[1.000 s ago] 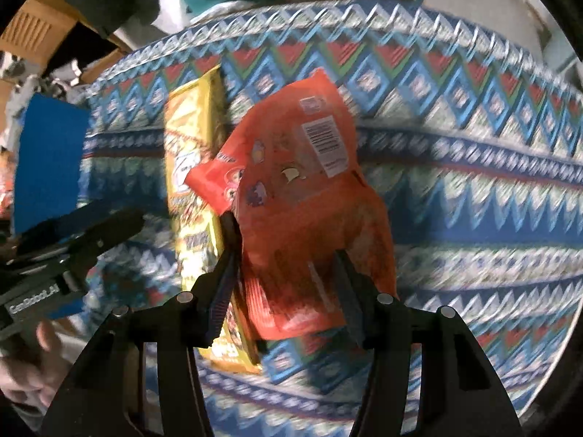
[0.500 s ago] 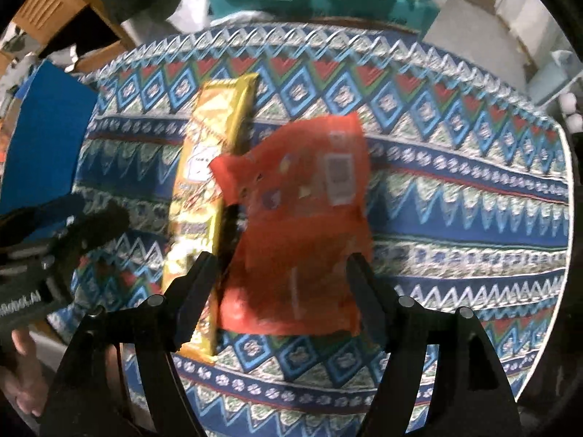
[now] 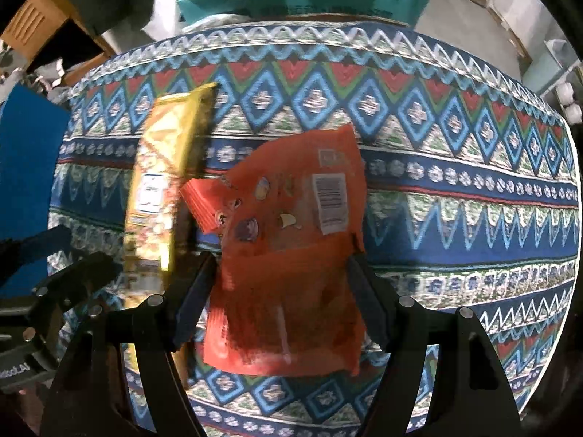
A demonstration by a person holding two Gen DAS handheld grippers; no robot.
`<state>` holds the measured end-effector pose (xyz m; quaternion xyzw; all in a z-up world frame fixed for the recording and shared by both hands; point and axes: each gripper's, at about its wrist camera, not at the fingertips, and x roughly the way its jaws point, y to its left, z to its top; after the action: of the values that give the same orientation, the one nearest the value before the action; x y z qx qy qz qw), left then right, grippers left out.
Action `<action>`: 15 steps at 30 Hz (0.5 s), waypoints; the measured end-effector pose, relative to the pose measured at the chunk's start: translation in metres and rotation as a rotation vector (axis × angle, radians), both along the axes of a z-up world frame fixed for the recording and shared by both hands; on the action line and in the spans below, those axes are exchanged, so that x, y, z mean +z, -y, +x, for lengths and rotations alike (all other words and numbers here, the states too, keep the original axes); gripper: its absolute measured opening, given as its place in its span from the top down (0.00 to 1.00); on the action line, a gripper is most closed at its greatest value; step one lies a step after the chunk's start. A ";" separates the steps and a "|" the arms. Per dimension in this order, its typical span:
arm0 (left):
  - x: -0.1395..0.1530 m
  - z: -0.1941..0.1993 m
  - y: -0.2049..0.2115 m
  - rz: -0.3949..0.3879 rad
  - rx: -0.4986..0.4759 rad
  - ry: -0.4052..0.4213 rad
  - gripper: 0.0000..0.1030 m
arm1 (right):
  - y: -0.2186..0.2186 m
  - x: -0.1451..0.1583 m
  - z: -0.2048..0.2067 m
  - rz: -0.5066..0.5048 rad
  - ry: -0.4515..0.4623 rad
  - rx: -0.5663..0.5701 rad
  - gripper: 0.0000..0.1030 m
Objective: Organize snacks
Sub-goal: 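Grasp the red bag with the right tool while the left tool grasps the yellow bar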
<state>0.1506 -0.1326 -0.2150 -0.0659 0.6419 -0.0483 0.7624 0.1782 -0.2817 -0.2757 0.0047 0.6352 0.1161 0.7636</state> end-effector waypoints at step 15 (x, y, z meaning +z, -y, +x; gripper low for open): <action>-0.031 0.021 0.044 -0.032 0.016 -0.046 0.22 | 0.059 0.000 -0.008 0.045 -0.005 -0.084 0.29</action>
<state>0.1716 -0.1762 -0.2457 -0.0841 0.6577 -0.0510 0.7468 0.1706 -0.3409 -0.2759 0.0487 0.6335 0.0980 0.7660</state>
